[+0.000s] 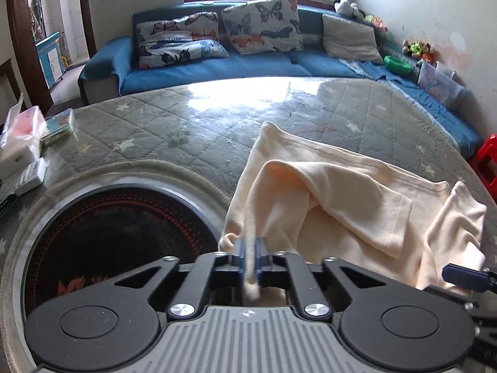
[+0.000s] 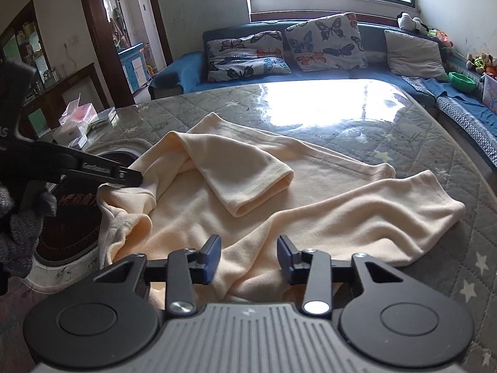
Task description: Fold clothes
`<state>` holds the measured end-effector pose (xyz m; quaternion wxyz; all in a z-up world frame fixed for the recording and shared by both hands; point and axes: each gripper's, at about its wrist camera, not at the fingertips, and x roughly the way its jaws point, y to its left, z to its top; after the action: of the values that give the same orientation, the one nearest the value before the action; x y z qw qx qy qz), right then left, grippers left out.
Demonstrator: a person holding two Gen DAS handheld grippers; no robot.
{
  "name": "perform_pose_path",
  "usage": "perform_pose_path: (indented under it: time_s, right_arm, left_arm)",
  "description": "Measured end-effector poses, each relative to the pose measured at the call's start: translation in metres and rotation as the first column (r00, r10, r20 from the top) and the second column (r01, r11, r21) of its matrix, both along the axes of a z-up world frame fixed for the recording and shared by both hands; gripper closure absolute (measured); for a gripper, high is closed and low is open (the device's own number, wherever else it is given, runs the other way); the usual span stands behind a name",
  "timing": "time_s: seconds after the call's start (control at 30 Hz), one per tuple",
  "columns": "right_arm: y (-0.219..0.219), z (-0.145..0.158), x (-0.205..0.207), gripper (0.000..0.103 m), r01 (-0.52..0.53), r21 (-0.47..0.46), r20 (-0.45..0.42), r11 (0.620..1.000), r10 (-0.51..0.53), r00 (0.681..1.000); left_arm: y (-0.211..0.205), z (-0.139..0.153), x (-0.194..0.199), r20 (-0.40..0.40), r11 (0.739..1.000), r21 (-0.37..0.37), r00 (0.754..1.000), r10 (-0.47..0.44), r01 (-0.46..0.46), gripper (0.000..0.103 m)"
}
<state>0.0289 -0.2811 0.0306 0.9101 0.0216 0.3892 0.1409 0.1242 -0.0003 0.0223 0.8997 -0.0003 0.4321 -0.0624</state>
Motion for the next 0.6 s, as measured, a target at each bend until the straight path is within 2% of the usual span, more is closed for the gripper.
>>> perform_pose_path:
  time_s: [0.1, 0.4, 0.6]
  right_arm:
    - [0.001, -0.001, -0.004, 0.068, -0.007, -0.001, -0.004, 1.0, 0.007, 1.0]
    - [0.013, 0.002, -0.021, 0.068, -0.066, 0.006, -0.019, 0.998, 0.066, 0.998]
    - [0.028, 0.002, -0.054, 0.07, -0.182, -0.039, -0.031, 0.983, 0.181, 0.983]
  left_arm:
    - [0.008, -0.001, -0.015, 0.003, 1.0, -0.012, 1.0, 0.014, -0.014, 0.1]
    - [0.037, 0.002, -0.072, 0.03, 0.998, -0.039, 0.998, 0.053, -0.052, 0.101]
    - [0.067, 0.001, -0.127, 0.03, 0.993, -0.05, 0.994, 0.105, -0.103, 0.101]
